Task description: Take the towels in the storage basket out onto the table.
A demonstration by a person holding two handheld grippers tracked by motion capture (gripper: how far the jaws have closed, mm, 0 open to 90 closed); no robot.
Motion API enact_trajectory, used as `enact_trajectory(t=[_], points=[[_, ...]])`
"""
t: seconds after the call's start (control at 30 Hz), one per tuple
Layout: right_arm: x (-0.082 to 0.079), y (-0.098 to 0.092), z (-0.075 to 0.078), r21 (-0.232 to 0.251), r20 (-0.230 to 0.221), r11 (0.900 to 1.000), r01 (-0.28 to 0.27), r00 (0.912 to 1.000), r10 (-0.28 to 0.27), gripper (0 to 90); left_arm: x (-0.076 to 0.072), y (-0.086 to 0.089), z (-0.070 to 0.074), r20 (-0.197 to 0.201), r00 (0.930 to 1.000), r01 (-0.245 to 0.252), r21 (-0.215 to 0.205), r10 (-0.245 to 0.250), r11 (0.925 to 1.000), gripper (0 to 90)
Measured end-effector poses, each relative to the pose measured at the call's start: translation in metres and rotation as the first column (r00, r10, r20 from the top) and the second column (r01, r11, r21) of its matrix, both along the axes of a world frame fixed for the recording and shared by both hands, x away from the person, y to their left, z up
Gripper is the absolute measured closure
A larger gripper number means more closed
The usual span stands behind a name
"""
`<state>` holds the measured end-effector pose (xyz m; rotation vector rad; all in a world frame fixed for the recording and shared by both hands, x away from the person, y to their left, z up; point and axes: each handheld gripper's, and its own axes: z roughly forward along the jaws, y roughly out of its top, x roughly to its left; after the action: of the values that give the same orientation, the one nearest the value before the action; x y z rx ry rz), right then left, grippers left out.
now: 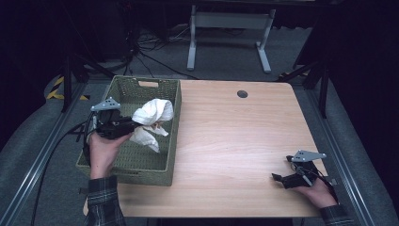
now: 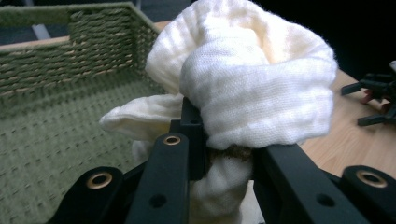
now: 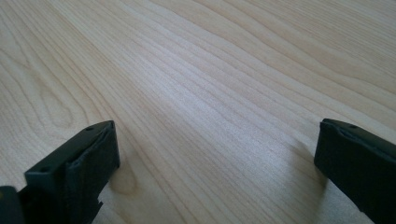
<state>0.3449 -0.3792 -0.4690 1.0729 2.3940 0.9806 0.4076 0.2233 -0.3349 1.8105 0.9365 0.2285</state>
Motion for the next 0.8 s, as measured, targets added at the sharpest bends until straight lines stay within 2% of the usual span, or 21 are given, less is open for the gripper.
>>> enact_trajectory(t=[0.37,0.57,0.8], points=[[0.0,0.0,0.0,0.0,0.0,1.0,0.0,1.0,0.0,0.4,-0.002,-0.029,0.019,0.034,0.9984,0.046,0.009,-0.046,0.9989,79.6],[0.0,0.0,0.0,0.0,0.0,1.0,0.0,1.0,0.0,0.4,-0.004,-0.051,0.026,0.041,0.9953,0.088,0.004,-0.088,0.9961,79.8],[0.0,0.0,0.0,0.0,0.0,1.0,0.0,1.0,0.0,0.4,-0.004,-0.075,0.032,0.047,0.9901,0.131,0.017,-0.132,0.9912,79.9]])
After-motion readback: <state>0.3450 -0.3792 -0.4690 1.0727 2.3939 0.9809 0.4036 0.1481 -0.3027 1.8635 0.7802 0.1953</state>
